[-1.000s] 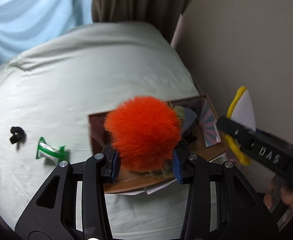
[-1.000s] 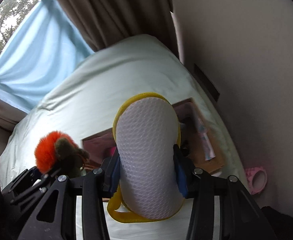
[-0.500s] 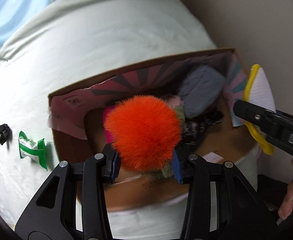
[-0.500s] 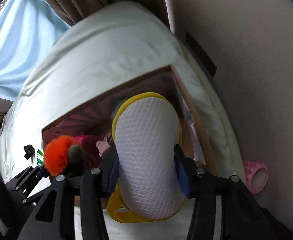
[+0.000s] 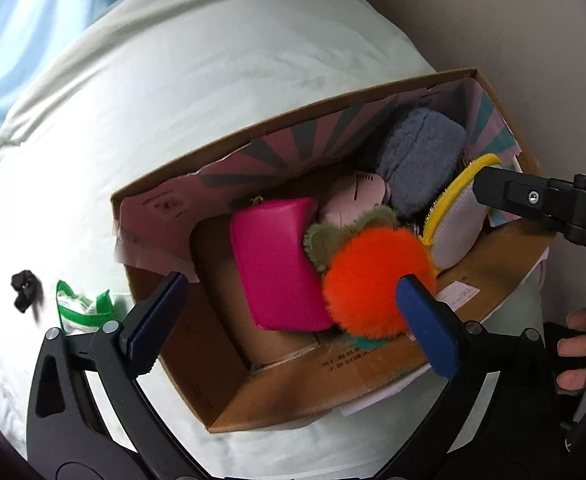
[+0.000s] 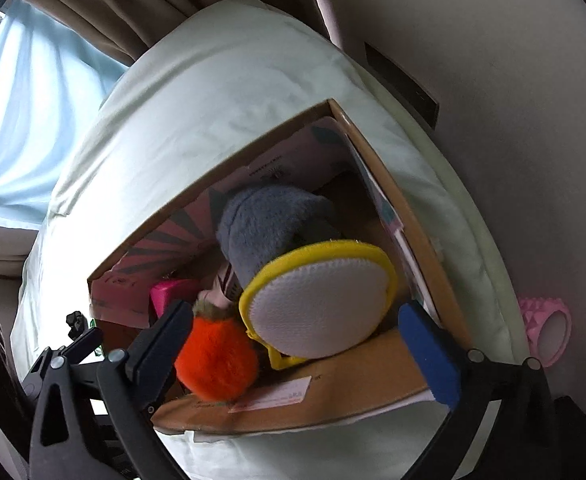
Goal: Organize soft objects
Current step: 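Carry pompom and brush over the box and open both tools inside, then withdraw both tools from the box toward the scrunchie and packet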
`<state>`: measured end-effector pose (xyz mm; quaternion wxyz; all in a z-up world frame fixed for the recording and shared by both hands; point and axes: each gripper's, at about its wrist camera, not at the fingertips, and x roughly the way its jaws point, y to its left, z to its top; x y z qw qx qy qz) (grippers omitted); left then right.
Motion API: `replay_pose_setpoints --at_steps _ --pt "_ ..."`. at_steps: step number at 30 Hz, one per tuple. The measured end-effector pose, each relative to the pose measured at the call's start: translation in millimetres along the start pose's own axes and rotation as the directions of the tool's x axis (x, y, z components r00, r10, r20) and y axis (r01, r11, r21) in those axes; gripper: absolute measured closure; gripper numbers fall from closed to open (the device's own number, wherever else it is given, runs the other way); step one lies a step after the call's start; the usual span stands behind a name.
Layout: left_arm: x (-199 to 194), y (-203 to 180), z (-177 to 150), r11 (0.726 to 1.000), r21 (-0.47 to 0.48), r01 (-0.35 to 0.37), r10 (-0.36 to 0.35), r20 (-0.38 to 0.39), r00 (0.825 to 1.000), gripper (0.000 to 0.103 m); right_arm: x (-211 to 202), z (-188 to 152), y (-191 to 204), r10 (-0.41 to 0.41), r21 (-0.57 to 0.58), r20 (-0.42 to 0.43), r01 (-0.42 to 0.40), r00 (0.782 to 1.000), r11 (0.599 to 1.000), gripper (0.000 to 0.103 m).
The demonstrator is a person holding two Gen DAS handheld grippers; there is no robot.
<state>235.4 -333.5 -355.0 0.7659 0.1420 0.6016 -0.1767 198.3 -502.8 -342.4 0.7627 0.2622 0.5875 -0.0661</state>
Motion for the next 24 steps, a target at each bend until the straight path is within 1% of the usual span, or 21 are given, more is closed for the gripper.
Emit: replay_pose_setpoints --at_steps 2,5,8,13,16,19,24 --pt "-4 0 -2 1.000 -0.003 0.004 -0.004 0.005 1.000 0.000 -2 1 -2 0.000 -0.003 0.003 0.000 1.000 1.000 0.001" --pt "-12 2 -5 1.000 -0.008 0.010 -0.010 0.021 1.000 0.000 -10 1 -1 -0.002 -0.024 0.028 0.003 1.000 1.000 0.001" --pt "-27 4 -8 1.000 -0.019 0.017 -0.016 0.043 0.999 0.000 -25 1 7 -0.003 -0.055 0.052 0.006 0.999 0.998 0.001" --pt "-74 16 -16 0.998 -0.048 0.028 -0.022 0.111 0.994 0.000 -64 -5 31 0.010 -0.125 0.104 0.003 0.994 0.992 0.001" --pt "-110 29 -25 0.996 -0.076 0.039 -0.026 0.165 0.986 0.000 -94 -14 53 0.008 -0.189 0.149 0.021 0.989 0.982 0.001" --pt "-147 47 -40 0.993 -0.112 0.044 -0.018 0.223 0.975 0.000 -127 -26 75 0.015 -0.252 0.208 0.039 0.978 0.967 0.001" --pt "-205 91 -79 0.978 -0.201 0.059 0.006 0.309 0.951 0.000 -176 -55 116 0.044 -0.334 0.285 0.056 0.957 0.941 0.001"
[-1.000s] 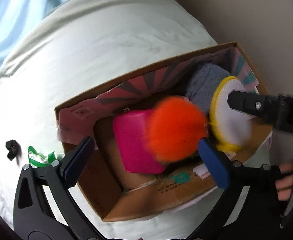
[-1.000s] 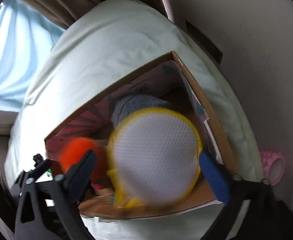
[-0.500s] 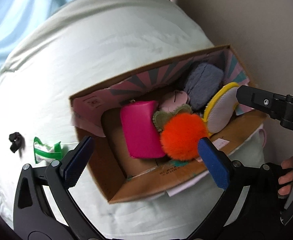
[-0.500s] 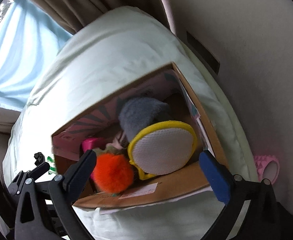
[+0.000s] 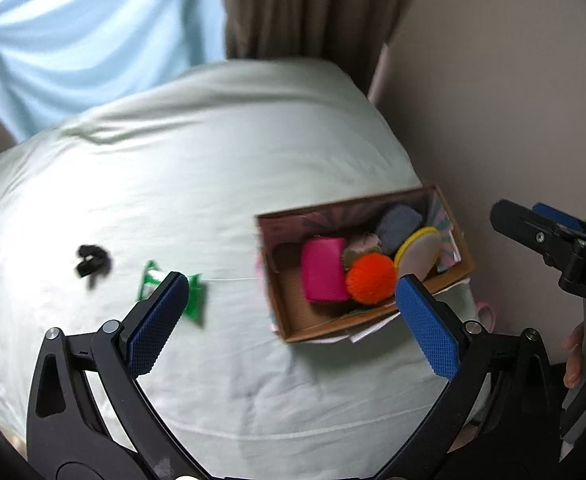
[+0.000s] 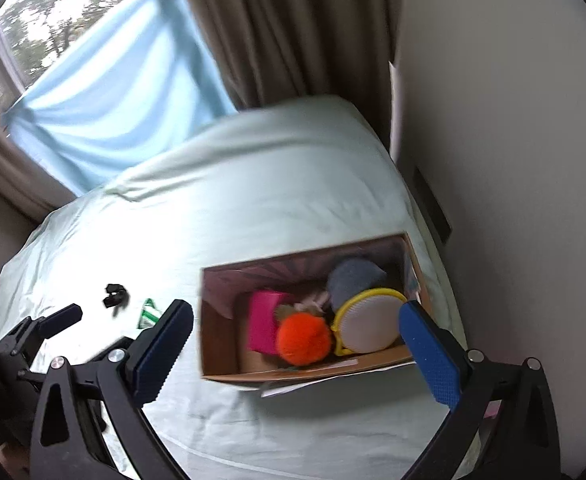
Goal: Organize soft objects
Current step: 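Withdraw both tools from the box toward the scrunchie and packet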
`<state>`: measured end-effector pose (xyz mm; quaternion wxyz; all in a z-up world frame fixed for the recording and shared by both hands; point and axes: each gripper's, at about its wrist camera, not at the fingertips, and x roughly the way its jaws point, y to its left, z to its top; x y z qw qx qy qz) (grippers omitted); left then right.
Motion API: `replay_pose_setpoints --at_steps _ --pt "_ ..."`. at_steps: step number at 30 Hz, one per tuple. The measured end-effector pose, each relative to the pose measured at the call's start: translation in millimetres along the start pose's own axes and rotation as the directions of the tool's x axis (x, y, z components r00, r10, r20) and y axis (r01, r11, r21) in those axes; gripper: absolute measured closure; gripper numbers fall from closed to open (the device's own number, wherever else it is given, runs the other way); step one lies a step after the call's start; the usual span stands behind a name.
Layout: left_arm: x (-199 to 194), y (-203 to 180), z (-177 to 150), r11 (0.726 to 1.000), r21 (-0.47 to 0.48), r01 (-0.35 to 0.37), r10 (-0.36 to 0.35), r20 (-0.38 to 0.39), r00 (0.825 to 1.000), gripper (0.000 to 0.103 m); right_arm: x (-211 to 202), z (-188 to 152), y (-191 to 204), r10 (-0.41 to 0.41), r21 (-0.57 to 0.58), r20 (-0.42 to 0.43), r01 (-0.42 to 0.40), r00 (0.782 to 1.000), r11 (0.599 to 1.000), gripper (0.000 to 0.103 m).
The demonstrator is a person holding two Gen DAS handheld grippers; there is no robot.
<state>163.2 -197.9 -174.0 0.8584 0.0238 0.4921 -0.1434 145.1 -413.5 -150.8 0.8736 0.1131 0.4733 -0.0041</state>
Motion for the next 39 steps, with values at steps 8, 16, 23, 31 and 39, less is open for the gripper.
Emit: replay_pose_setpoints --at_steps 8,16,23,31,39 --pt "-87 88 -35 0.992 -0.116 -0.040 0.052 0.105 0.993 0.000 -60 -22 81 0.021 -0.116 0.090 -0.011 0.996 0.993 0.001" --pt "-153 164 -71 0.985 -0.143 -0.092 0.115 0.162 0.980 0.000 -98 -56 159 0.048 -0.170 0.149 -0.022 0.988 0.985 0.001" --pt "-170 222 -89 0.985 -0.138 -0.103 0.126 0.173 0.977 0.000 -102 -77 212 0.033 -0.198 0.185 0.005 0.982 0.980 0.001" --pt "-146 282 -85 0.988 -0.130 -0.083 0.101 0.138 0.985 0.000 -63 -80 255 0.046 -0.184 0.143 -0.020 0.989 0.983 0.001" --pt "-75 334 -66 0.993 -0.105 -0.047 0.055 0.076 0.996 0.000 18 -84 281 0.033 -0.112 0.083 -0.024 0.996 0.993 0.001"
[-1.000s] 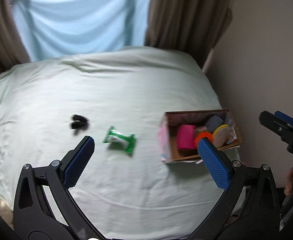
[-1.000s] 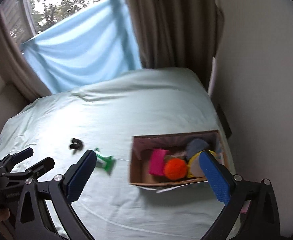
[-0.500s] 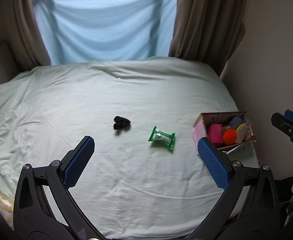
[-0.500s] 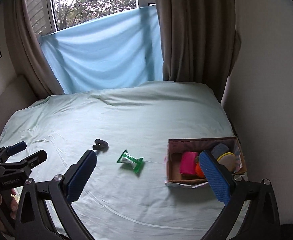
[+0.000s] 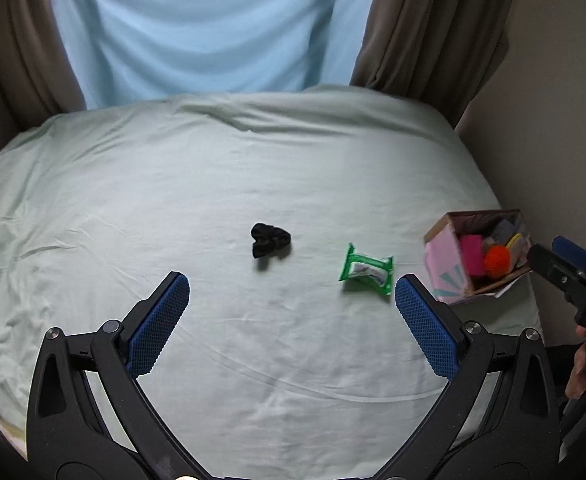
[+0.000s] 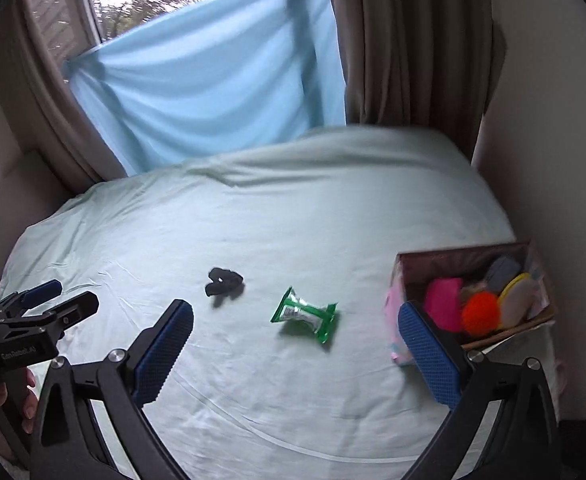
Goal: Organize soft objects
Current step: 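Withdraw both tools from the box toward the scrunchie and packet, then grasp the black scrunchie with the left tool while the right grasps the green packet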
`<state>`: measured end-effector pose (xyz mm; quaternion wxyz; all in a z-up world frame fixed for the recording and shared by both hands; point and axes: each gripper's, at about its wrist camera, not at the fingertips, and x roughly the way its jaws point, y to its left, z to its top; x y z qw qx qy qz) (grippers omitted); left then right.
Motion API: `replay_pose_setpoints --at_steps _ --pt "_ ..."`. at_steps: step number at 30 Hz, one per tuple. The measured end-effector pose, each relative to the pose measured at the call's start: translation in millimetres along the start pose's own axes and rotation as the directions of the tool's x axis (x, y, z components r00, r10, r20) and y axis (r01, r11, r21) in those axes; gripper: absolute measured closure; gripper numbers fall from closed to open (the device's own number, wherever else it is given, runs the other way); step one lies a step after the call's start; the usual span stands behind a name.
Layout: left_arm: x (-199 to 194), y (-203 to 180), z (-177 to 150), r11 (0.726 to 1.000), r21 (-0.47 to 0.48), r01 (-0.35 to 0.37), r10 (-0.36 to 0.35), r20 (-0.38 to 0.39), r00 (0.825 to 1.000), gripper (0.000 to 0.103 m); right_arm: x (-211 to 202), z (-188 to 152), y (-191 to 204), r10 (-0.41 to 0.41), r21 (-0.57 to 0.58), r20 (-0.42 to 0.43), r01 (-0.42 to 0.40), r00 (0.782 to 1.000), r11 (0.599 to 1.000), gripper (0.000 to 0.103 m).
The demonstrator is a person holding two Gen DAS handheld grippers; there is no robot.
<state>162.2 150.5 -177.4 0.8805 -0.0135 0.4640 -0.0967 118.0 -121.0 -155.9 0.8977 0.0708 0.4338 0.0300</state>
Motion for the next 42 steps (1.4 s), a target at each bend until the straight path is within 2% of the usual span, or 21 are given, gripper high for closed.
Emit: replay_pose_setpoints --at_steps 8,14,18,26,30,33,35,37,39,40,42 --pt "107 28 19 0.999 0.040 0.007 -0.004 -0.081 0.997 0.001 117 -7 -1 -0.018 0.089 -0.123 0.029 0.992 0.996 0.001" --pt "187 37 32 0.999 0.042 0.004 0.002 -0.135 0.991 0.001 200 -12 -10 -0.014 0.136 -0.224 0.045 0.974 0.990 0.001" --pt "241 40 35 0.999 0.047 0.002 0.006 -0.184 0.983 0.001 246 -18 -17 -0.018 0.127 -0.285 0.056 0.958 0.990 0.001" --pt "316 44 31 1.000 0.026 -0.001 0.007 -0.256 0.967 0.001 294 -32 -18 -0.022 -0.078 -0.343 -0.005 0.939 0.997 0.001" --pt "346 40 25 1.000 0.019 0.001 0.004 -0.287 0.958 0.003 311 -44 -15 -0.022 -0.206 -0.358 -0.056 0.934 0.977 0.001" --pt "364 38 20 1.000 0.015 0.000 0.004 -0.309 0.951 0.005 326 -56 -11 -0.034 -0.313 -0.370 -0.091 0.928 0.945 0.001" --pt "378 37 16 1.000 0.009 -0.006 0.009 -0.330 0.944 0.010 332 -62 -7 -0.039 -0.378 -0.368 -0.111 0.929 0.919 0.004" --pt "385 37 15 1.000 0.012 -0.022 0.025 -0.340 0.940 0.014 339 -68 -4 -0.036 -0.420 -0.382 -0.139 0.923 0.897 0.028" --pt "387 34 14 0.999 0.038 -0.039 0.050 -0.326 0.944 0.018 347 -72 -3 -0.034 -0.431 -0.408 -0.160 0.913 0.888 0.039" --pt "387 31 13 0.997 0.058 -0.058 0.074 -0.321 0.944 0.021 348 -72 -3 -0.027 -0.431 -0.402 -0.163 0.915 0.887 0.042" --pt "385 30 12 0.996 0.064 -0.063 0.080 -0.308 0.948 0.035 347 -71 -4 -0.023 -0.425 -0.393 -0.159 0.919 0.891 0.049"
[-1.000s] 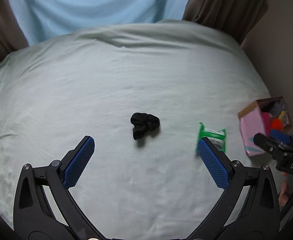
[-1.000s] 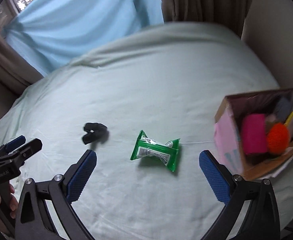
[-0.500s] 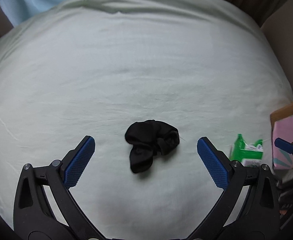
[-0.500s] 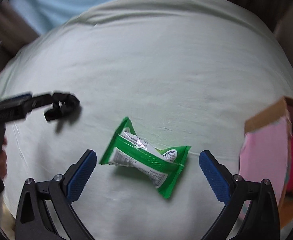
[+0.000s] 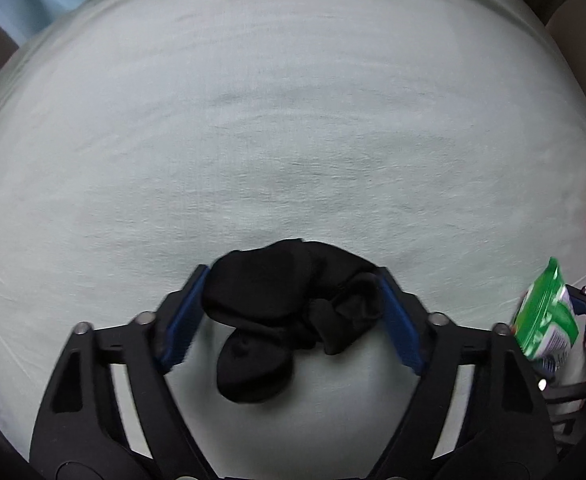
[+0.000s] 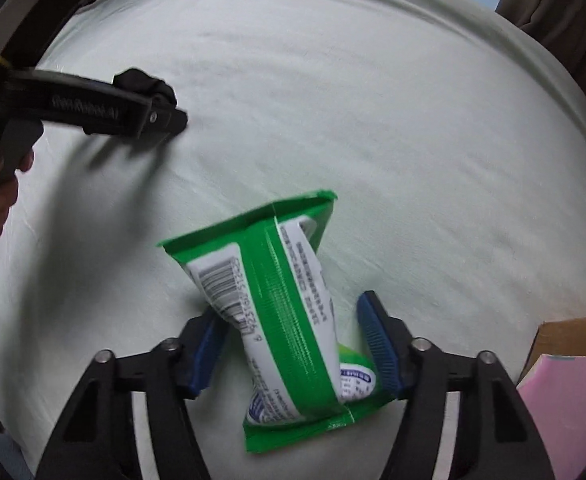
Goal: Organize soft objects
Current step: 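Grasp the black scrunchie with the left tool while the right grasps the green packet, then carry scrunchie and packet over the box and open both tools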
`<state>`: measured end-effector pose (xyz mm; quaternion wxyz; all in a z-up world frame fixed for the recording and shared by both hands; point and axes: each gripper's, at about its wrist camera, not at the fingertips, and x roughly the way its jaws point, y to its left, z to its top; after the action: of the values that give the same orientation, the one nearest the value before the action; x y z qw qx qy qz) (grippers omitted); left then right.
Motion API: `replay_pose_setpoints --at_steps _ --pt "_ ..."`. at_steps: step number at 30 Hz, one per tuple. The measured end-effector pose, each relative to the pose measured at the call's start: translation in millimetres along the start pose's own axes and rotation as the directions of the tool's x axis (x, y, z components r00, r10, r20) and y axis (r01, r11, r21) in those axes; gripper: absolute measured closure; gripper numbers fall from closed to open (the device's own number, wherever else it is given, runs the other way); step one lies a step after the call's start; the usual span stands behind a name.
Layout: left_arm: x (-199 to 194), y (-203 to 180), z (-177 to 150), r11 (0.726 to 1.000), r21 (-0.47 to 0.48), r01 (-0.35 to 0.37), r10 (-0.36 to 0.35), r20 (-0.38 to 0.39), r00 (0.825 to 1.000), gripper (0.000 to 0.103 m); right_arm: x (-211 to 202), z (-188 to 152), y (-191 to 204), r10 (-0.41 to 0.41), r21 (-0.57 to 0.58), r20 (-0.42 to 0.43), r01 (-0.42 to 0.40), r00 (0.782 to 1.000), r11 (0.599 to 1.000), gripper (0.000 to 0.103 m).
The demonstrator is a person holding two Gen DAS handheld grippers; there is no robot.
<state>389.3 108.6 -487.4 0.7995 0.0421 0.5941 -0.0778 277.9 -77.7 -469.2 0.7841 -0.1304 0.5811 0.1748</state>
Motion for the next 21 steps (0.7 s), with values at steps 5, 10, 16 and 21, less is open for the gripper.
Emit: replay_pose_setpoints --at_steps 5,10,16,21 --pt "-7 -1 -4 1.000 0.000 -0.015 0.015 0.022 1.000 0.072 -4 0 -4 -0.002 0.050 0.011 0.001 1.000 0.999 0.068" --pt "-17 -4 -9 1.000 0.016 -0.019 0.019 0.027 0.999 0.079 -7 -1 -5 -0.009 0.102 0.014 0.007 1.000 0.995 0.070" --pt "-42 -3 -9 0.999 0.024 -0.022 0.020 0.059 0.998 0.081 -27 7 -18 -0.012 0.167 0.043 0.005 0.999 0.986 0.071" --pt "-87 -3 -16 1.000 0.021 -0.018 0.016 0.105 0.994 0.081 -60 13 -30 -0.024 0.237 0.078 0.005 0.997 0.972 0.071"
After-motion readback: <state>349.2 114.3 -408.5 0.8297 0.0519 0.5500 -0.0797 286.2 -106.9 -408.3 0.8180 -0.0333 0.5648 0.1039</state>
